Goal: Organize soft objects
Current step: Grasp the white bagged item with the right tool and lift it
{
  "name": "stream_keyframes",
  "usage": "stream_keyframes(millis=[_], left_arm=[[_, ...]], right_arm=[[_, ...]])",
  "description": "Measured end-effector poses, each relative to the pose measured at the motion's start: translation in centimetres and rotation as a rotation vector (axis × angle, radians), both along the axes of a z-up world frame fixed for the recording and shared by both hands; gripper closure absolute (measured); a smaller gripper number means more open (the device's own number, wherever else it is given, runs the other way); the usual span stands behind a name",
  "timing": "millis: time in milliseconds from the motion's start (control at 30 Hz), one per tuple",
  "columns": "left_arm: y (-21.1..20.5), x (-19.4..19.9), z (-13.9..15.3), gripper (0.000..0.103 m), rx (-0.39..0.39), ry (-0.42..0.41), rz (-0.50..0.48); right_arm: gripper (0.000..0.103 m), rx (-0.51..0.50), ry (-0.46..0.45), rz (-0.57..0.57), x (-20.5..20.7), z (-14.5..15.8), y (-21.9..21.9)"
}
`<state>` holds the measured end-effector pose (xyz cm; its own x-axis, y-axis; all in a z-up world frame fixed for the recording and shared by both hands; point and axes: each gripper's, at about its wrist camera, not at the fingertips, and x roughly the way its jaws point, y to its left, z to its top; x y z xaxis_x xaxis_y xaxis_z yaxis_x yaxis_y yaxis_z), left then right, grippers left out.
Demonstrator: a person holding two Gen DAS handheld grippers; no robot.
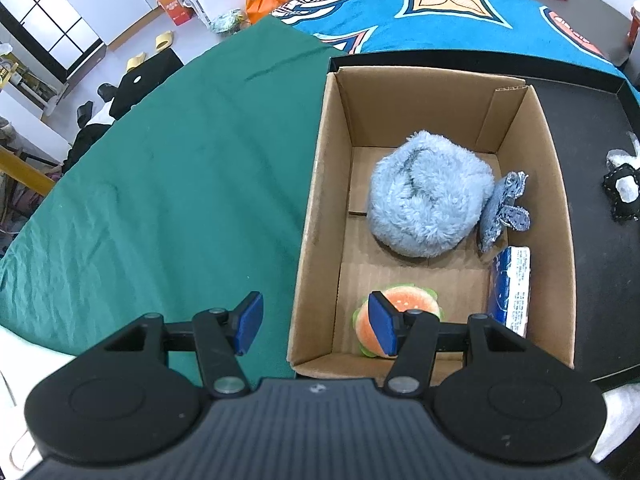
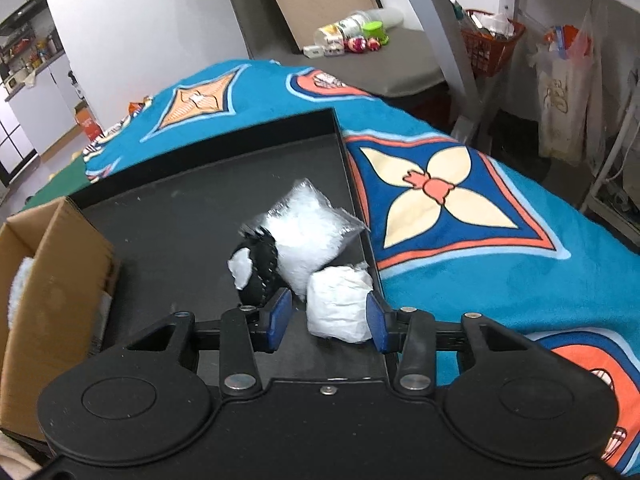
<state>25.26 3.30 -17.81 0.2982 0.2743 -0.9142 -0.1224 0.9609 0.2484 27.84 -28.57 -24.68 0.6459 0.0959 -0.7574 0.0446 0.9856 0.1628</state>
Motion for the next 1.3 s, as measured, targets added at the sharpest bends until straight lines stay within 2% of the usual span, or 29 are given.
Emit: stream_keyframes(millis=[267,500,867,1300], left_arm=[[-0.4,0.3,-0.2,0.046,0.014,0.011,0.006],[-0.7,0.4,-0.2,0.046,0.02,0.011,0.004],[-0.3,-0.4,0.4,0.046,0.004,-0.015,0.005],[0.4,-1.6,1.7,0.046,-0.029,-0.095,0.021]], right_arm=[[0.057,-0.006,0.035,0.01,0.6,-1.4,0.3],[0.06,-0.023,0.036,0.014,0.6,-1.2,0.5],[0.06,-0.015,0.005,0.03,-0.8,1.1,1.2],[0.06,-0.01,-0.042,0.064,-2.2,4.5,3.1]])
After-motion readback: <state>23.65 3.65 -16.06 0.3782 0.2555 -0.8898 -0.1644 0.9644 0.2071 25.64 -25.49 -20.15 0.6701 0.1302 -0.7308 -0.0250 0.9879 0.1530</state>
